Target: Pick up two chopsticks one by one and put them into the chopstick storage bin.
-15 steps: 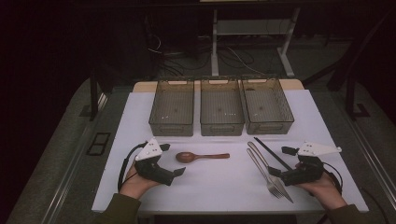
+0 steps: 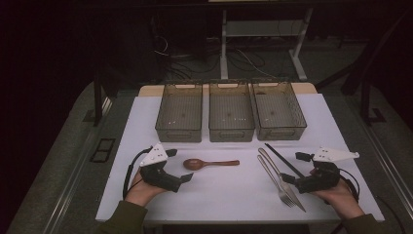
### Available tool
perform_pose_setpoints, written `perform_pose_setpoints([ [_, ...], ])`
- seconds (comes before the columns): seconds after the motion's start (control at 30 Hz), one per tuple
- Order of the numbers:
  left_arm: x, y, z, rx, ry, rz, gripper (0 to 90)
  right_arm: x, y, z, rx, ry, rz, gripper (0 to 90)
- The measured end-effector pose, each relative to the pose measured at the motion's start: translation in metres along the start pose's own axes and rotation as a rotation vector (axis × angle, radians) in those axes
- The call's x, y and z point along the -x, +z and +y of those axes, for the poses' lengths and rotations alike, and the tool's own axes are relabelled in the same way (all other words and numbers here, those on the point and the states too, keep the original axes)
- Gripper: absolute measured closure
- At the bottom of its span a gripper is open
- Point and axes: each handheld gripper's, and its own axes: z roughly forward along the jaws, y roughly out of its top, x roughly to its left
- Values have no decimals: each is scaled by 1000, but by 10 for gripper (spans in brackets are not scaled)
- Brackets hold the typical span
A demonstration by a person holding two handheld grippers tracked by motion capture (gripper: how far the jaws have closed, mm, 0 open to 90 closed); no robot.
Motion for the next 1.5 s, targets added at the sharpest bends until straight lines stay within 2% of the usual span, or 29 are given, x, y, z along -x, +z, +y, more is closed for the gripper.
perform_pose_setpoints([
  [0.2, -2, -1, 0, 11, -13, 10, 0, 2, -1, 2, -17, -2, -10, 13],
  [0.5, -3, 1, 0, -20, -22, 4, 0, 8, -5, 6, -39, -3, -26, 14],
  [0.63, -3, 1, 0, -30, -18, 1, 0, 11, -7, 7, -58, -2, -48, 14],
  [0.87, -1, 1, 0, -41, -19, 12, 0, 15, -8, 8, -72, -2, -56, 14],
  [1.23, 0, -2, -1, -27, -31, 24, 0, 31, -9, 12, -89, 6, -88, 16],
  [1.47, 2, 0, -2, -21, -29, 21, 0, 42, -8, 10, -129, 20, -101, 16],
  [1.5, 2, 0, -2, -18, -30, 21, 0, 45, -9, 9, -139, 20, -103, 42],
])
